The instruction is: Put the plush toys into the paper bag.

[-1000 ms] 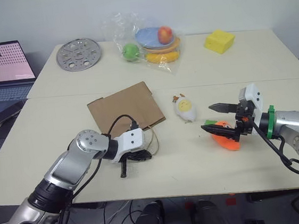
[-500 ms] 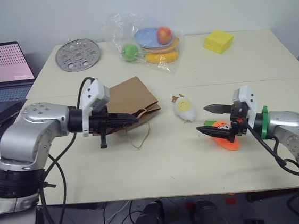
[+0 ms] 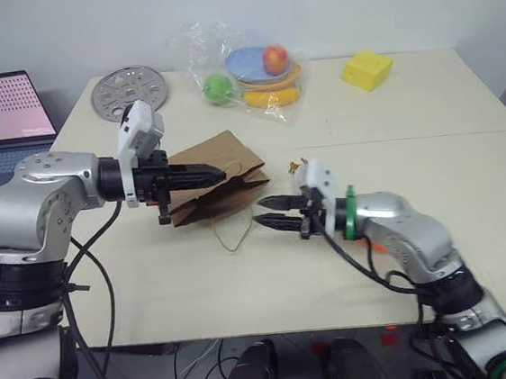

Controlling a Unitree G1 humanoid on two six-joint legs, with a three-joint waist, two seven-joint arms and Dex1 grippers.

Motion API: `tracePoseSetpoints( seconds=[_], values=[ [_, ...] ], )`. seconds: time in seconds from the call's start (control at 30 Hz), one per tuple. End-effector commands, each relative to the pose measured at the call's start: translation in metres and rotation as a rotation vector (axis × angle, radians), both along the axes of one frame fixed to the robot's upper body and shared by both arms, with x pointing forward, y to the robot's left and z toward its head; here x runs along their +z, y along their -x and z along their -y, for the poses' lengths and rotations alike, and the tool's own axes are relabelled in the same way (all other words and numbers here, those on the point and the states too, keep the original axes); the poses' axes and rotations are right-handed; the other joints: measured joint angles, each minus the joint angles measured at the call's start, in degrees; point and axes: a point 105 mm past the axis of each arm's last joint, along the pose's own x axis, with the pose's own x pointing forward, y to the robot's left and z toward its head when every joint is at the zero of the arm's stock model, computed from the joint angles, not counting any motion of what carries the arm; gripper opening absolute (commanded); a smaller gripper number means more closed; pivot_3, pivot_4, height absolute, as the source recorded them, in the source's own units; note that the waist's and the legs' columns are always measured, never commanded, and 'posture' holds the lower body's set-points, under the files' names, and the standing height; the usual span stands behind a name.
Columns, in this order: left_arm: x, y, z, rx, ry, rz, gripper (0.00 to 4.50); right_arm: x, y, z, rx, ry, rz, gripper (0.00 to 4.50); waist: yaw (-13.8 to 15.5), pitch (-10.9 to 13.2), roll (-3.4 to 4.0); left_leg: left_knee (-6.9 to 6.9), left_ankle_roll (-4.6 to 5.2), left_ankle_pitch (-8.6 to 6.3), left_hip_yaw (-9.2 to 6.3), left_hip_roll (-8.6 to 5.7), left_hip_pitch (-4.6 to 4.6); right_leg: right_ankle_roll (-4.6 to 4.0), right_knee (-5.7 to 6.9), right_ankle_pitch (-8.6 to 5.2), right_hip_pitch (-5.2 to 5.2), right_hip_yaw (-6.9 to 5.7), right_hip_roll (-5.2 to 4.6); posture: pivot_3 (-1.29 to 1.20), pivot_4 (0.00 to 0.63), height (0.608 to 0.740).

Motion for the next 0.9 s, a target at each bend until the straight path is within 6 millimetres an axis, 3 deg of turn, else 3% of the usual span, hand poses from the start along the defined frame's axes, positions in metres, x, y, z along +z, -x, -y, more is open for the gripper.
tracePoseSetpoints(
  seconds=[0.03,0.07,0.2,0.33,0.5,0.73,0.9],
  values=[
    [0.016,0.000,0.004,-0.005,0.024,0.074,0.00,0.009,-0.014,-0.017,-0.061,-0.050,0.052,0.22,-0.07,-0.02,-0.02,0.00,-0.01,0.01,-0.02,0.00,0.01,0.01,0.00,0.01,0.00,0.00,0.01,0.00,0.150,0.740],
    [0.017,0.000,0.005,-0.002,0.034,0.076,0.00,0.005,-0.020,-0.022,-0.089,-0.048,0.046,0.04,-0.19,-0.02,-0.03,0.00,-0.02,0.01,-0.02,0.00,0.01,0.01,0.00,0.01,0.00,0.00,0.03,0.00,0.150,0.740],
    [0.021,0.000,0.006,0.005,0.061,0.092,0.00,-0.021,-0.051,-0.037,-0.240,-0.010,0.026,0.04,-0.48,-0.02,-0.03,0.00,-0.13,0.09,-0.05,0.00,0.06,0.00,0.05,0.08,0.00,0.03,0.09,0.00,0.150,0.740],
    [0.027,0.000,0.005,0.027,0.104,0.101,0.00,-0.033,-0.064,-0.052,-0.316,0.007,0.020,0.04,-0.65,-0.02,-0.03,-0.02,-0.41,0.26,-0.16,0.05,0.09,-0.11,0.08,0.16,-0.02,0.09,0.26,0.00,0.150,0.740],
    [0.036,-0.002,-0.006,0.088,0.137,0.134,0.00,-0.053,-0.066,-0.064,-0.353,0.103,0.025,0.04,-0.69,-0.02,-0.03,-0.06,-0.70,0.40,-0.20,0.42,0.10,-0.34,0.07,0.31,-0.08,0.17,0.71,0.00,0.150,0.740],
    [0.049,-0.011,-0.028,0.203,0.146,0.219,0.00,-0.078,-0.057,-0.060,-0.329,0.207,0.000,0.04,-0.65,-0.02,-0.02,-0.13,-0.88,0.51,-0.36,0.69,0.16,-0.64,0.12,0.51,-0.44,0.12,1.03,0.00,0.150,0.740],
    [0.106,-0.034,-0.061,0.427,0.254,0.480,0.00,-0.081,-0.063,-0.050,-0.368,0.246,-0.005,0.04,-0.44,-0.06,-0.09,-0.13,-1.00,0.60,-0.43,0.72,0.16,-0.64,0.12,0.67,-0.47,0.09,1.12,0.00,0.150,0.740]
  ],
)
